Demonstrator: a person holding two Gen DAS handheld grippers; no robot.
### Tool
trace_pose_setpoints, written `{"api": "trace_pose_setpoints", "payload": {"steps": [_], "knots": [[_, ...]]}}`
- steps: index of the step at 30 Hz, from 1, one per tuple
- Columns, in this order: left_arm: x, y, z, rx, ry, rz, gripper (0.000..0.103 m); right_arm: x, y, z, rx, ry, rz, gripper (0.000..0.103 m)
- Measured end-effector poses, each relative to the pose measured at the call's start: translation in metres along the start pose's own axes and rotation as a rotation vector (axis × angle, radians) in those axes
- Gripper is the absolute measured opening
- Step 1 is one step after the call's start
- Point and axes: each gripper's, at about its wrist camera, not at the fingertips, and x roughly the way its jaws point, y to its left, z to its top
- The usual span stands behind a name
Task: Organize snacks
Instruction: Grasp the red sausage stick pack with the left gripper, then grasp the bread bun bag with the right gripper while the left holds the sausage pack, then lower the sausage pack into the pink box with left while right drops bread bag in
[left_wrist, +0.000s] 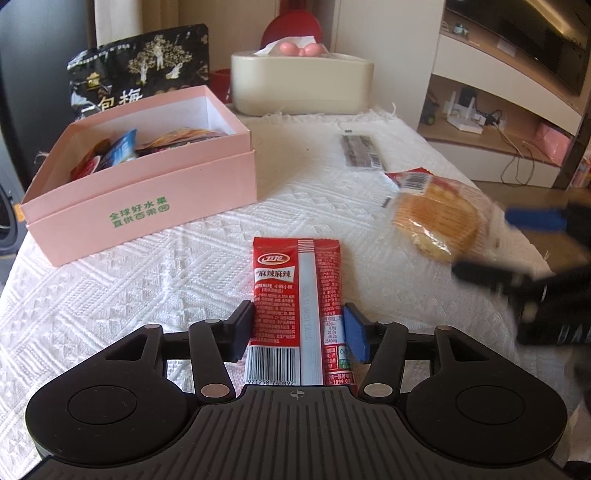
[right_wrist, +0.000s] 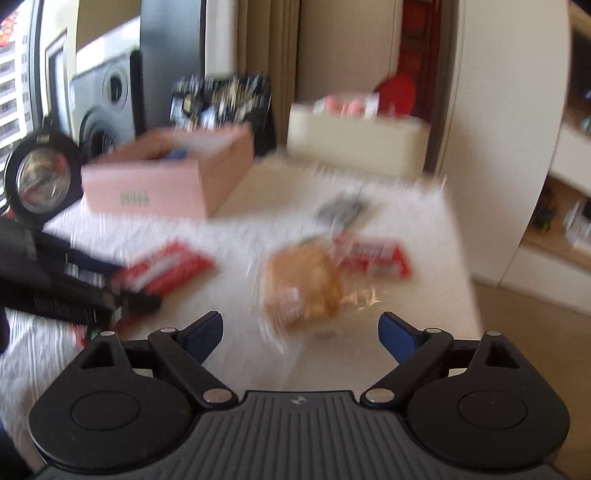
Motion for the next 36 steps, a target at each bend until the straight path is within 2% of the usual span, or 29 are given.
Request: {"api": "trace_pose_setpoints", "payload": {"steps": [3,6,10,11,12,13,16,20,25,28,31,34,36], "knots": [[-0.001,-0.001,-0.002,0.005,-0.014,0.003,0.06,0.004,-0.003,0.012,0.011,-0.042,-0.032,0.092],[-0.001,0.0,-0.004,0.009,-0.019,-0.004,0.06,0.02,-0.004,0.02,-0.001,-0.026,-0.042,0.092],[-0.001,0.002,-0.004,0.01,-0.021,-0.016,0.06,0.042,-0.009,0.023,-0.035,0.021,-0.011,0.092],[-0.002,0.002,-0.004,0.013,-0.023,-0.017,0.06,0.046,-0.011,0.024,-0.032,0.038,0.003,0.091],[-0.002,0.003,-0.004,0.016,-0.027,-0.018,0.06,0.049,-0.013,0.024,-0.016,0.064,0.024,0.082],[-0.002,0.003,-0.006,0.015,-0.033,-0.019,0.06,0.049,-0.014,0.025,0.008,0.084,0.043,0.079],[-0.008,0.003,-0.01,0.026,-0.038,-0.021,0.056,0.038,-0.009,0.027,0.001,0.102,0.091,0.07],[-0.03,0.012,-0.021,-0.016,-0.034,-0.073,0.052,0.011,0.006,0.027,-0.038,0.104,0.136,0.067],[-0.077,0.039,-0.026,-0.08,-0.134,-0.038,0.052,-0.033,0.03,0.048,-0.075,0.04,0.257,0.065],[-0.109,0.06,-0.007,-0.106,-0.253,0.016,0.052,-0.052,0.041,0.079,-0.074,-0.032,0.328,0.065],[-0.122,0.082,0.025,-0.119,-0.351,0.086,0.052,-0.057,0.048,0.12,-0.061,-0.108,0.368,0.065],[-0.11,0.107,0.062,-0.182,-0.412,0.087,0.052,-0.05,0.058,0.155,-0.093,-0.198,0.308,0.065],[-0.09,0.125,0.087,-0.249,-0.441,0.044,0.053,-0.039,0.06,0.175,-0.098,-0.222,0.278,0.065]]}}
